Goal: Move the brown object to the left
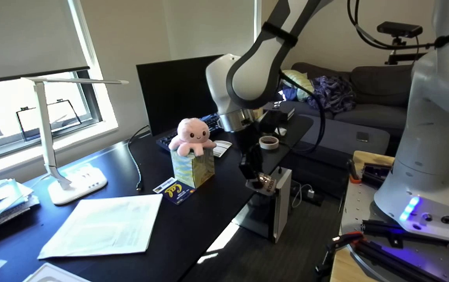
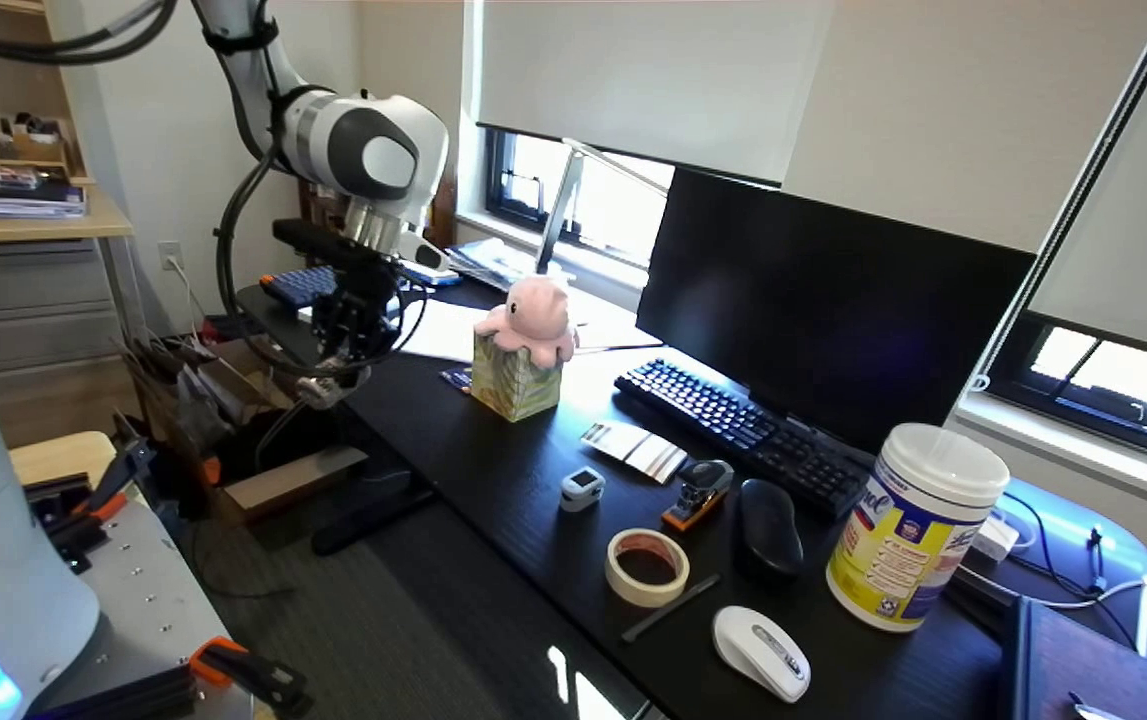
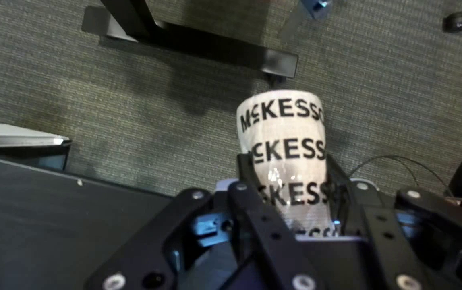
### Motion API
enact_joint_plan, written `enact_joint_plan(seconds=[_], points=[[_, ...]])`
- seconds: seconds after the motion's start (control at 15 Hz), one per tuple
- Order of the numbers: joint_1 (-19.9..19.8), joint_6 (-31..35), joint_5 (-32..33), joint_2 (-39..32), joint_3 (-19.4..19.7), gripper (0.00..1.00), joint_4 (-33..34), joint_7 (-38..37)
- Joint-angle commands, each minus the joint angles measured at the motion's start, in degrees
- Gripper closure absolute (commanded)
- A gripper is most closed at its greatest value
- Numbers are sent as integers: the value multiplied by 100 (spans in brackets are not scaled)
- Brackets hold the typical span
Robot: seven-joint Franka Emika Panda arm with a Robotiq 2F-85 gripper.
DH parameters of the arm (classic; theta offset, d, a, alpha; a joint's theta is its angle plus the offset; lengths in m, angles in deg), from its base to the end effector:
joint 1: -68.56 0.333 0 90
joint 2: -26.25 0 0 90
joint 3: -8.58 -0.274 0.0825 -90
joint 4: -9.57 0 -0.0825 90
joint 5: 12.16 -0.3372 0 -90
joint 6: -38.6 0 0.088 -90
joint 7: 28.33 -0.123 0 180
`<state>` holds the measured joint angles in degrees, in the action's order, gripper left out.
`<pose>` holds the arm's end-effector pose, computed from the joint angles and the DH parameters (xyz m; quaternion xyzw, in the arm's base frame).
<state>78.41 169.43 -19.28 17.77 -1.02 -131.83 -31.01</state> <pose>0.3806 0.1418 0.1977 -0.9802 -0.0973 0.1716 0.0193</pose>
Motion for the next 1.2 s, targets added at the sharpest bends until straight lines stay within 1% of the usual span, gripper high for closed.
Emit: enact_joint_plan(seconds=[0.0, 0.07, 0.33, 0.4, 0.47, 0.6, 0.67, 0.73, 0.93, 1.13], points=[[109, -15, 30, -70, -78, 83, 227, -188], [187, -29, 35, -122, -117, 58, 377, -260], [139, -29, 36, -140, -68, 58, 305, -247], [135, -29, 36, -140, -66, 83, 299, -247], [126, -38, -41, -229, -87, 83, 395, -154], [181, -144, 11, -499, -115, 83, 880, -212], [226, -230, 147, -670, -100, 83, 1245, -357], [246, -229, 202, -775, -102, 83, 1483, -324], [356, -452, 224, -1398, -83, 83, 2564, -498], [500, -439, 354, -1960, 27, 83, 3361, -798]])
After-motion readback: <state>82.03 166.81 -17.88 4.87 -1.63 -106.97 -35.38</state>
